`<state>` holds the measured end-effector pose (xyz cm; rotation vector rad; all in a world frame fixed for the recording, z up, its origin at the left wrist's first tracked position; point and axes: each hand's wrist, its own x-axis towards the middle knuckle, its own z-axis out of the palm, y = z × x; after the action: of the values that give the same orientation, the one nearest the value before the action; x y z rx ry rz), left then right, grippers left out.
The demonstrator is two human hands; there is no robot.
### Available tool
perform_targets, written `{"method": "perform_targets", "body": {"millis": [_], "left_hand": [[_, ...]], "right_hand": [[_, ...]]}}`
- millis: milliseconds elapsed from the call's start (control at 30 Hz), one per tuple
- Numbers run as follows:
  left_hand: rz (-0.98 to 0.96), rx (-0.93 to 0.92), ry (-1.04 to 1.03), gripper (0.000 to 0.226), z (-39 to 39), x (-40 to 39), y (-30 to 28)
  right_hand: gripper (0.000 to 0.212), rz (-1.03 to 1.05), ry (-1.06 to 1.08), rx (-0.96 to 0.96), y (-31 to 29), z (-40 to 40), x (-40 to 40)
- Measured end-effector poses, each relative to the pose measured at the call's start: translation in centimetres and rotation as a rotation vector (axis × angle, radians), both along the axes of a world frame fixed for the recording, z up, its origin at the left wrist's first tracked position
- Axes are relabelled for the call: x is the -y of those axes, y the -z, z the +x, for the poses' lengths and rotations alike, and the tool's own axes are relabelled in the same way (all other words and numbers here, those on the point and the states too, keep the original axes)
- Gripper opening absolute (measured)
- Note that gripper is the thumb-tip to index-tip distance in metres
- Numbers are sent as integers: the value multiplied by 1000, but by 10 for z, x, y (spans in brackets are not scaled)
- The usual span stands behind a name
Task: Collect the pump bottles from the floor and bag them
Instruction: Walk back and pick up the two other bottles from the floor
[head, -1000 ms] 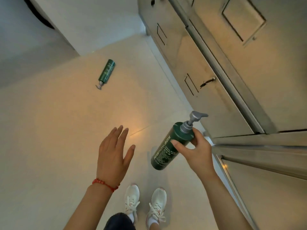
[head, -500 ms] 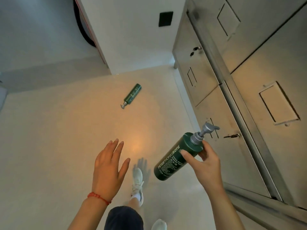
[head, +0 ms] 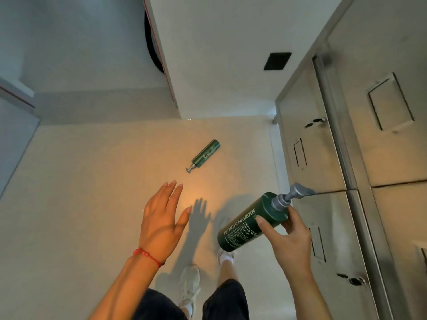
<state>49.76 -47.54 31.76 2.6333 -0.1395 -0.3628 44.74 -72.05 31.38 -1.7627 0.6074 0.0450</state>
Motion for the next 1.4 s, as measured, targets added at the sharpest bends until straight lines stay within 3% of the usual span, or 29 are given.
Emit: {"method": "perform_targets", "body": {"millis": [233,367,433,633,867,1000,1100,1200,1300,1400], "left_hand": [[-81,-13,-228,49,81,36,27],[-143,-42,-333,54,122,33,53],[-170,-54,-372,63,139,25,74],[-291,-91,-555,49,188,-7,150],[-437,-183,-790,42,230,-19,234],[-661,-343,-1128,34,244,0,293],[-773,-483,-1264,18,255,18,349],[-923,-540,-1451,20,268,38,408],[-945,-632,-1580,34,271,56,479],[-957,-762,-1709,44,270,68,542]], "right_hand": [[50,-49,-202,-30,11,122,19],[50,-90,-282,-59,34,182,14],[50,-109,-293,-70,50,208,7],[59,-138,-310,-125,116,270,-19],[55,-210,-406,-215,194,316,-40],[56,-241,-439,-203,237,337,-38],[65,-265,-496,-179,273,350,-32],[61,-276,-538,-240,316,364,-20],[45,-311,-599,-298,359,375,-6],[44,-368,-679,-320,396,383,4]]}}
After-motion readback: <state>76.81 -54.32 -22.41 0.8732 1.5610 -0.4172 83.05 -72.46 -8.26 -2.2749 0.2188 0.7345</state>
